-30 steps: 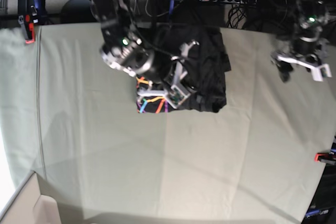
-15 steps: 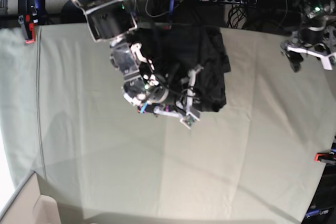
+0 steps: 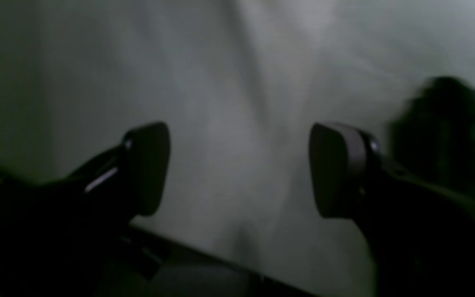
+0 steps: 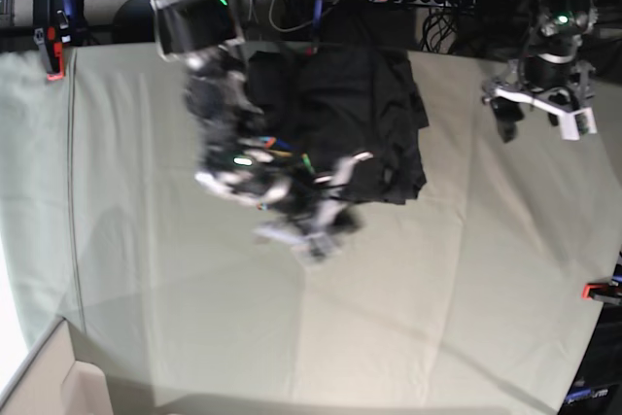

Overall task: Layout the t-shirt on the table in an organized manner, then fold the t-shirt properly
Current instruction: 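Press and smooth the folded stack with the right gripper, then withdraw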

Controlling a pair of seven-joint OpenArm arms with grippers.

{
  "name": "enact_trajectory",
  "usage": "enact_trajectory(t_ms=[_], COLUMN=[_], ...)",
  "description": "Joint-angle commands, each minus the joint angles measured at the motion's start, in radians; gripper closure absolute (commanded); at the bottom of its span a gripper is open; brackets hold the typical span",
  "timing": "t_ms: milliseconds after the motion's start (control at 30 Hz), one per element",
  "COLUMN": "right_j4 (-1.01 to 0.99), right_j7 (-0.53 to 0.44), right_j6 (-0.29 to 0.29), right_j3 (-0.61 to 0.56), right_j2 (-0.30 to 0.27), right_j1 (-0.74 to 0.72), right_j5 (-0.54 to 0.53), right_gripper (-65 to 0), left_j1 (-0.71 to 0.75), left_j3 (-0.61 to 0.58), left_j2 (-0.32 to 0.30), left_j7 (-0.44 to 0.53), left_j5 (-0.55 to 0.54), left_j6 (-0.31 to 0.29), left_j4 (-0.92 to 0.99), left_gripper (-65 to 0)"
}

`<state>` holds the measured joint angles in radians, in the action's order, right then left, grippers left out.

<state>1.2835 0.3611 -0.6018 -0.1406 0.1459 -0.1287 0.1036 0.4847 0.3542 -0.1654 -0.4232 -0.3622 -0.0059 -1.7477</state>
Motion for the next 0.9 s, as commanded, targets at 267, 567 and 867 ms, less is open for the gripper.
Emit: enact_trajectory(t_ms=[267,567,867], right_j4=[0.348,0.365,0.365], right_j7=[0.082,0.075,0.079], right_j6=[-0.007,-0.011,-0.011], right_j3=[0.097,0.235,0.241], right_j2=[-0.087,-0.113,-0.116], right_j1=[0.2,0.335,0.361], right_j5=[-0.02,-0.02,-0.02], right_gripper=[0.0,0.0,0.0], left_j1=[-0.001,-0.048,-0.04], left_j3=[-0.272,-0.456,-0.455], left_j2=[0.011,0.016,0.0], left_j7=[0.02,0.022,0.022], left_j5=[-0.002,-0.001,0.002], left_j6=[-0.001,0.01,0.004], left_j4=[-0.064,-0.008,0.082], left_gripper=[-50.9,-50.8,-50.4])
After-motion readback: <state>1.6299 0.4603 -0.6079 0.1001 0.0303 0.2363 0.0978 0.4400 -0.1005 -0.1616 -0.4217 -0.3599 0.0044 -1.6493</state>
